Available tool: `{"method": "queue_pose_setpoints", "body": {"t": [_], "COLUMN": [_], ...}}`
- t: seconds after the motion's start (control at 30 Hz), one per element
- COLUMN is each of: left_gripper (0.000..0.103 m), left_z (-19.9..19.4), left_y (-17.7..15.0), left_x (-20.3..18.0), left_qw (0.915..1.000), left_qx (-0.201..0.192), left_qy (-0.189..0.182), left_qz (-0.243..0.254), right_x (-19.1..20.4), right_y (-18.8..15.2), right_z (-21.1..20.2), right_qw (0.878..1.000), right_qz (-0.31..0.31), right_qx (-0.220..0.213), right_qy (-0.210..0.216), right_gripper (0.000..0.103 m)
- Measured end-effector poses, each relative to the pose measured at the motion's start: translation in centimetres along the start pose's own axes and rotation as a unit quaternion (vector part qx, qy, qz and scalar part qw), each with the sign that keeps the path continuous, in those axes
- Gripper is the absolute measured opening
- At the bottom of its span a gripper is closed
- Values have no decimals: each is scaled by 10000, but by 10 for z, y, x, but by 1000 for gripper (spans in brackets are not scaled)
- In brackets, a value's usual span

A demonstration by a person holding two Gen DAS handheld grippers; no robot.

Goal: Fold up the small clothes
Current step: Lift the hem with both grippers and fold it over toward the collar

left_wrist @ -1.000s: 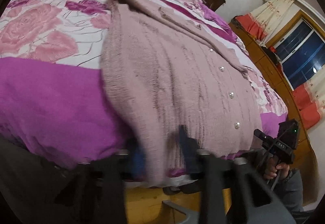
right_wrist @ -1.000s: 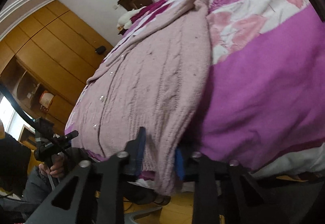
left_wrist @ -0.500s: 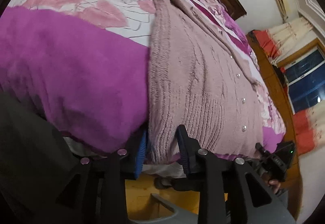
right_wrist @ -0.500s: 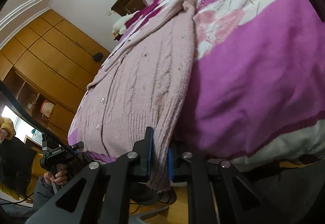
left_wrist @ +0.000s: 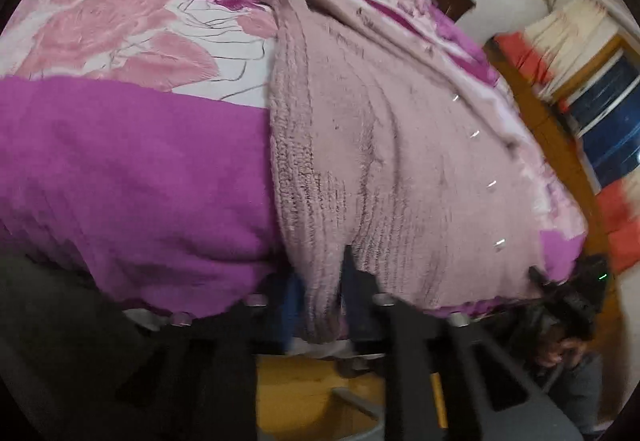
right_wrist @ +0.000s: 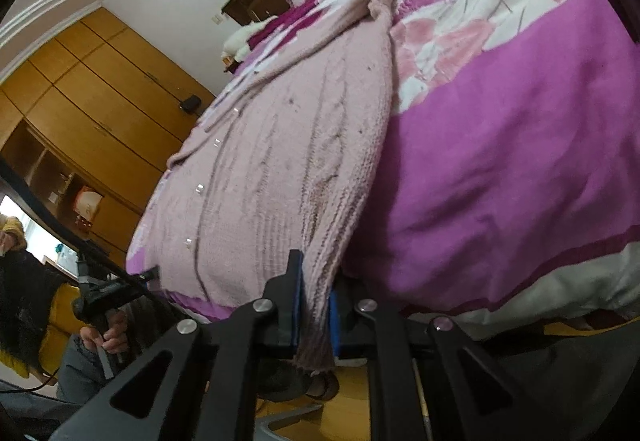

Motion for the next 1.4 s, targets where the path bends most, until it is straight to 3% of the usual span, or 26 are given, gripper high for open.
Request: {"method": "queue_pose_setpoints", "body": {"t": [0.3,0.57,0.97,1.4], "left_gripper": [0,0,0,0], "left_z": [-38,-59,-56,-37], "left_y": [16,60,137,210], "left_x": [-19,-54,-93,-93], "left_qw": [9966,9909,9853,9837], "left_qx": [-607,-958,-1334,-1551], "left_qy": [-555,-923,-965,-784], "left_qz": [78,224,464,455], "right_x": [20,55,115,118], "right_y": [15,59,160,240], "right_z": [-16,-28,-16,14], "right_qw": [9990,9954,9867,9849], "right_qz": [-127,-366,-1002,-922], "right_qx": [-262,-555,-872,-1128], "right_qy": [336,688,938,933], "right_gripper": [9,9,9,9]}}
Point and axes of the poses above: each gripper's, at about its wrist camera, not at the fingertips, and z roughly the way its jaws point, x to its left, y to its top, the point moved 3 cm from there along z, roughly the way its jaws point, and after that the axes turned 2 degrees about -x, right-handed, at the moved point
